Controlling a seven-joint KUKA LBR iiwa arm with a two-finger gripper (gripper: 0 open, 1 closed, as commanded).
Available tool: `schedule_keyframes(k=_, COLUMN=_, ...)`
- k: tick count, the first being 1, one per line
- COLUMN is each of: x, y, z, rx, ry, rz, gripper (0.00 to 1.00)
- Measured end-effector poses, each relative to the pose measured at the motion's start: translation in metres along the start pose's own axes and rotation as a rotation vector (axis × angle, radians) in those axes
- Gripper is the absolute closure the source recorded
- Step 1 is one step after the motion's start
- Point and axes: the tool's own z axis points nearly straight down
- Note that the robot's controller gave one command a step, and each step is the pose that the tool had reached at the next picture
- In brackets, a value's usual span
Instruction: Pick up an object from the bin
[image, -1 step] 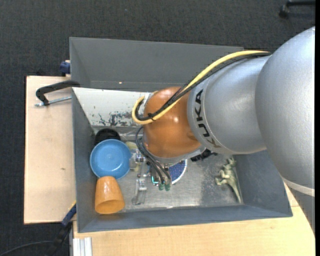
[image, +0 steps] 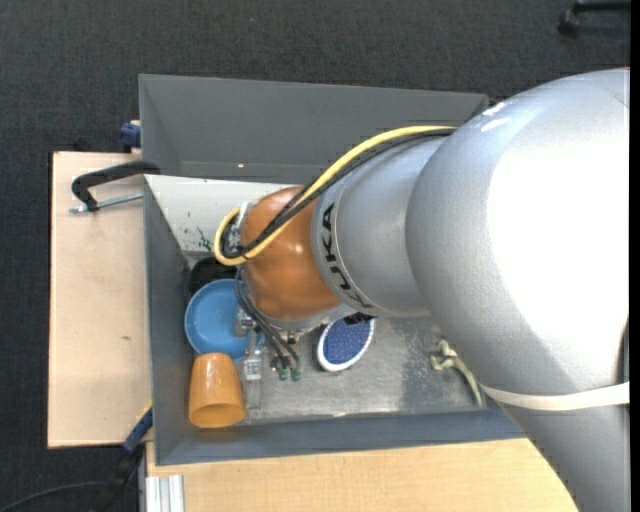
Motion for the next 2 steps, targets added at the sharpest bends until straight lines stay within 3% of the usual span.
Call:
schedule_keyframes(k=1, x=-0.0007, y=0.0016, z=-0.0031, rx=-0.01, ry=-0.005, rz=0.01, gripper=1.0)
schedule_keyframes(k=2, x=0.0019, y=0.0075, z=-0.0027, rx=-0.019, ry=-0.002, rz=0.008, gripper=0.0)
